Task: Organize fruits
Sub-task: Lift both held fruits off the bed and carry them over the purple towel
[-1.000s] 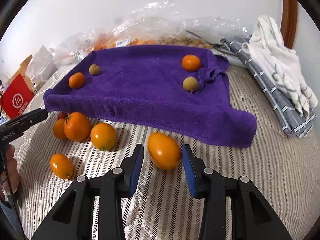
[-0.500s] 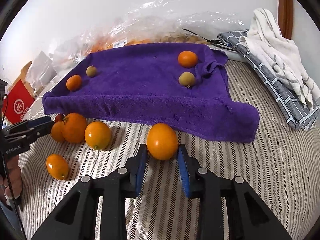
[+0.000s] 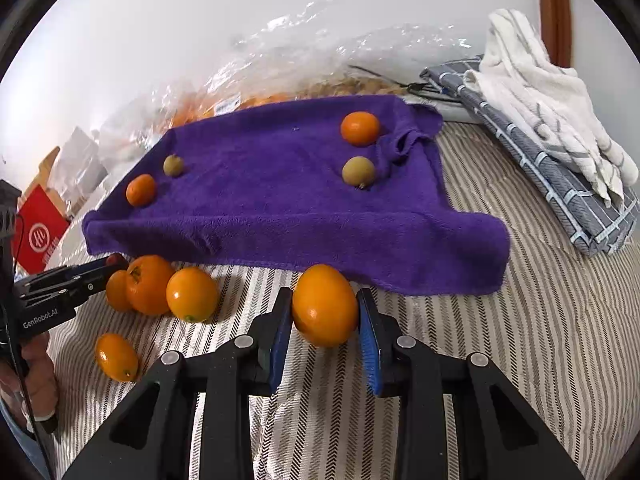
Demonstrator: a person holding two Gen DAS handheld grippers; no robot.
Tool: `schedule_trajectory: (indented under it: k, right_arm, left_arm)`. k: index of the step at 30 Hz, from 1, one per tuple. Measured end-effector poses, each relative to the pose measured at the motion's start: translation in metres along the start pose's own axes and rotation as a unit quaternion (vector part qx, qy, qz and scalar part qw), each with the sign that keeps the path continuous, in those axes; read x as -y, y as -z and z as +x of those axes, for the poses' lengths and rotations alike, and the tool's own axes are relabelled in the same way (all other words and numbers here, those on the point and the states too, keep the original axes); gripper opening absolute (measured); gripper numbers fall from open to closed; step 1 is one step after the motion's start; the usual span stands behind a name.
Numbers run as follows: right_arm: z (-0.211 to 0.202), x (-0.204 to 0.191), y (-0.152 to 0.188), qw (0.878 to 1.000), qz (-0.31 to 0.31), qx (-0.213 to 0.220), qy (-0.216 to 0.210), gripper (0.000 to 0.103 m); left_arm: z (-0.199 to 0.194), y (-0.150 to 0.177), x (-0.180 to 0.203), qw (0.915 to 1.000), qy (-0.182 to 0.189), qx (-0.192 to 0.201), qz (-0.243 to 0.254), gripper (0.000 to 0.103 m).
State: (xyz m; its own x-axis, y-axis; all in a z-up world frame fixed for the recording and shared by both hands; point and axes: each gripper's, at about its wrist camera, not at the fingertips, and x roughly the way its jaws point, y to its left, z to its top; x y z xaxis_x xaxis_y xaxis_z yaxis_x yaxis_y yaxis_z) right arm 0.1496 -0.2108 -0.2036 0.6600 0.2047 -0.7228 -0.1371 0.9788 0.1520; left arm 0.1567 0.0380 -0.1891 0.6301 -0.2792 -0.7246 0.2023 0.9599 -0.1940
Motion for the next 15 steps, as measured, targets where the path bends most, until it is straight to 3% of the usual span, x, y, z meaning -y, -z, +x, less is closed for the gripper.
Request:
schedule_trajectory:
  k: [8,15]
  right_arm:
    - [-0.005,0.001,0.000,1.000,0.004,0.012,-0.004,0.032]
    - [-0.009,0.001,0.001,1.000,0.003,0.022,-0.008,0.032]
  left_arm:
    - [-0.016,0.002,-0.010,0.9985,0.016,0.043,-0.030,0.028]
    - [-0.026,0.000,-0.023,0.9952,-0.001,0.077,-0.061,0.028]
